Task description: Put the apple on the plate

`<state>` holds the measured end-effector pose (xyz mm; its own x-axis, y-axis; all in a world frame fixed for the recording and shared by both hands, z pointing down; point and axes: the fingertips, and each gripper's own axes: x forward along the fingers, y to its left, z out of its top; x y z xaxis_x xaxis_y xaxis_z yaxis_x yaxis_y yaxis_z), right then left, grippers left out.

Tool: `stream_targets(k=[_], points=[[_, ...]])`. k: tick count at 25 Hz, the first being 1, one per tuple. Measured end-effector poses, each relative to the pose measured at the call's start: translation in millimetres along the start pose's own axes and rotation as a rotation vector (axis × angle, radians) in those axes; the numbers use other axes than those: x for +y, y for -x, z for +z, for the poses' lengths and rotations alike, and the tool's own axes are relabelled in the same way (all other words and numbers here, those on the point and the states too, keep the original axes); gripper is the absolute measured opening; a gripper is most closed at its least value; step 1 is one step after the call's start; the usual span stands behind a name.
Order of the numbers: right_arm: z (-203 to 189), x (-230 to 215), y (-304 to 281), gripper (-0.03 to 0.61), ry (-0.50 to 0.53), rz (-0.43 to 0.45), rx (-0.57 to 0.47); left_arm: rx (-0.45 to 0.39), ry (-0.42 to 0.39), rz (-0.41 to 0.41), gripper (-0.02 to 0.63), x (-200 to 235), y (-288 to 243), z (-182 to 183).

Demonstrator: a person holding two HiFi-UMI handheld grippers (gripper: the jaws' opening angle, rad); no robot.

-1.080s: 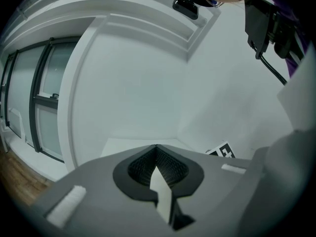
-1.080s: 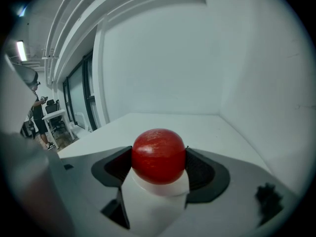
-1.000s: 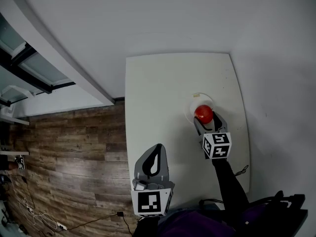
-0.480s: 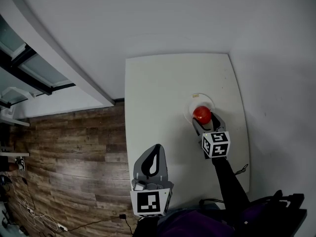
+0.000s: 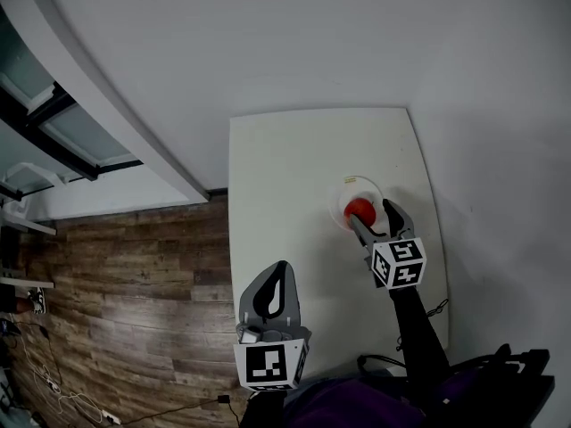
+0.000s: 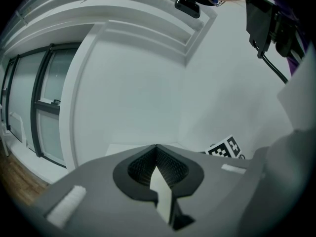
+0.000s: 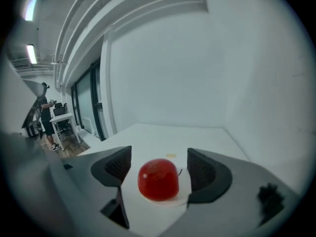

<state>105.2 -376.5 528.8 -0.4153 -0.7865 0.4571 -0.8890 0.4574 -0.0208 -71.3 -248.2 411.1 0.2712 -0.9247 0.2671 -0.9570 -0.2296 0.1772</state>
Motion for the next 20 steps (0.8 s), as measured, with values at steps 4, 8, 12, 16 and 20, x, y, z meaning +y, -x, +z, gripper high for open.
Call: stream_targets(k=[4,8,12,16,20], points=[[49.6,15.1,35.8,0.350,0.023,0.029,-0.135,-0.016,-0.011,0.003,0.006,-0.2,3.6,5.3],[102.1,22.0,84.9,0.286,0.040,-0.002,-0.302,-0.074,-0.044,0.008,0.006,-1.0,7.9,14.4],[145.8,15.8,132.6,0.039,0.049,-0.094,-0.447,-0.109,-0.027,0.010,0.006,-8.0,14.8,31.6],[174.7,20.4,165.7,0.011,0.096,-0.121,-0.511,-0.139,-0.031,0.001,0.006,-13.7,23.1,43.7],[192.9,32.4,192.1,0.011,0.125,-0.135,-0.544,-0.193,-0.056,-0.021,0.006,-19.3,40.6,60.0]])
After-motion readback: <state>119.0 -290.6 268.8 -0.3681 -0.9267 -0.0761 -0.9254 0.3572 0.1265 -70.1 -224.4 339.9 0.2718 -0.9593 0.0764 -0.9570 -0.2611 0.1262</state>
